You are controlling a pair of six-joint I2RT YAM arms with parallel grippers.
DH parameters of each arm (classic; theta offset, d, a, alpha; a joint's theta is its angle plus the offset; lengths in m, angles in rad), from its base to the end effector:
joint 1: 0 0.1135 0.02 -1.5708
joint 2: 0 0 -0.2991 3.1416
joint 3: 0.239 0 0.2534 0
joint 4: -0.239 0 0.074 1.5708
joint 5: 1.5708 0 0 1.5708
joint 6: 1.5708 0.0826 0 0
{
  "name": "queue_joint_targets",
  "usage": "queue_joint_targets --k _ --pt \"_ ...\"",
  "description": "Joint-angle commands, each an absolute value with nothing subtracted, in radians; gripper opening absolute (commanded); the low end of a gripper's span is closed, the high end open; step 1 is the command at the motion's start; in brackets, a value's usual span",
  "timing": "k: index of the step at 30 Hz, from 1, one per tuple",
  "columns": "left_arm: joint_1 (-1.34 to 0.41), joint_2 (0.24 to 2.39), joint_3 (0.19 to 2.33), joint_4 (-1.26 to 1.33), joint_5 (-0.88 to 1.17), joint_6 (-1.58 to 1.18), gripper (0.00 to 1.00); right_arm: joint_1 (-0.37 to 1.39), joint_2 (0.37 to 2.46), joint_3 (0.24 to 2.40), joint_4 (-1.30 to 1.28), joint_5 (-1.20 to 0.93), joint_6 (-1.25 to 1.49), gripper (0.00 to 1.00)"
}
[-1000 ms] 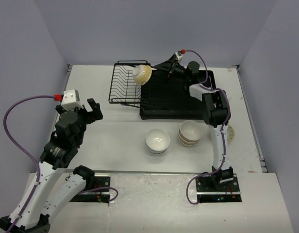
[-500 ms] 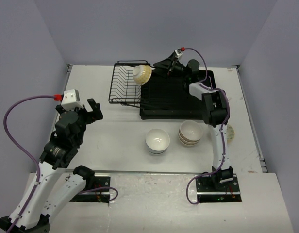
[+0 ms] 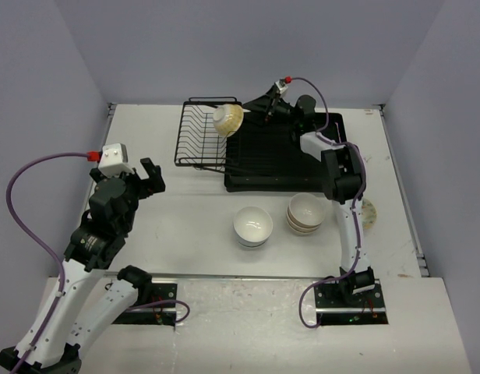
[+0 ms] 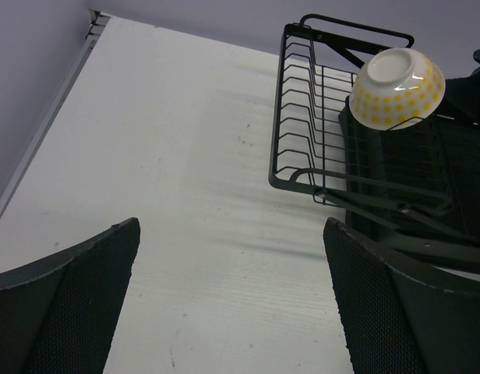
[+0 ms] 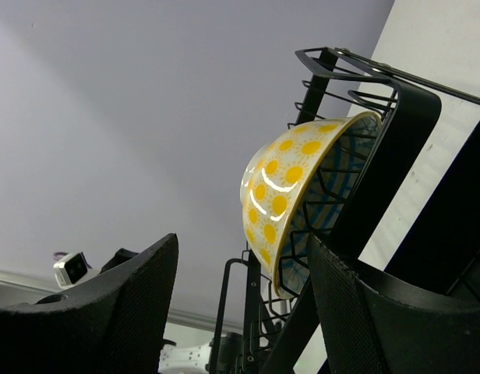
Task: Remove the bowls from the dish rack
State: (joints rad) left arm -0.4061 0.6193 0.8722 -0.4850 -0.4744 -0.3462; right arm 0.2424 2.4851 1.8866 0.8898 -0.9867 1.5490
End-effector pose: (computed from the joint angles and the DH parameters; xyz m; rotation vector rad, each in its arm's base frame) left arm 0.1466 -0.0220 0.3729 -0.2816 1.7559 -0.1149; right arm 0.5743 0.2130 0.2412 0.0495 1.7926 2.0133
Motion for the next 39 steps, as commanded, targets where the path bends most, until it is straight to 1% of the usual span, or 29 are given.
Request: queue_joint_targets --k 1,17,39 --pt "-0.399 0.623 0.868 -0.443 -0.465 -0.319 1.00 0.250 2.496 1.930 0.900 -1.003 1.559 0.67" --pt "-0.388 0.626 0.868 -0.437 -0.448 -0.318 1.00 0.255 2.552 1.982 0.991 -1.026 1.660 0.63" --pt "-0.368 0.630 0.870 -0.431 -0.410 -0.314 1.00 0.268 2.620 2.074 1.022 -1.072 1.740 0.62"
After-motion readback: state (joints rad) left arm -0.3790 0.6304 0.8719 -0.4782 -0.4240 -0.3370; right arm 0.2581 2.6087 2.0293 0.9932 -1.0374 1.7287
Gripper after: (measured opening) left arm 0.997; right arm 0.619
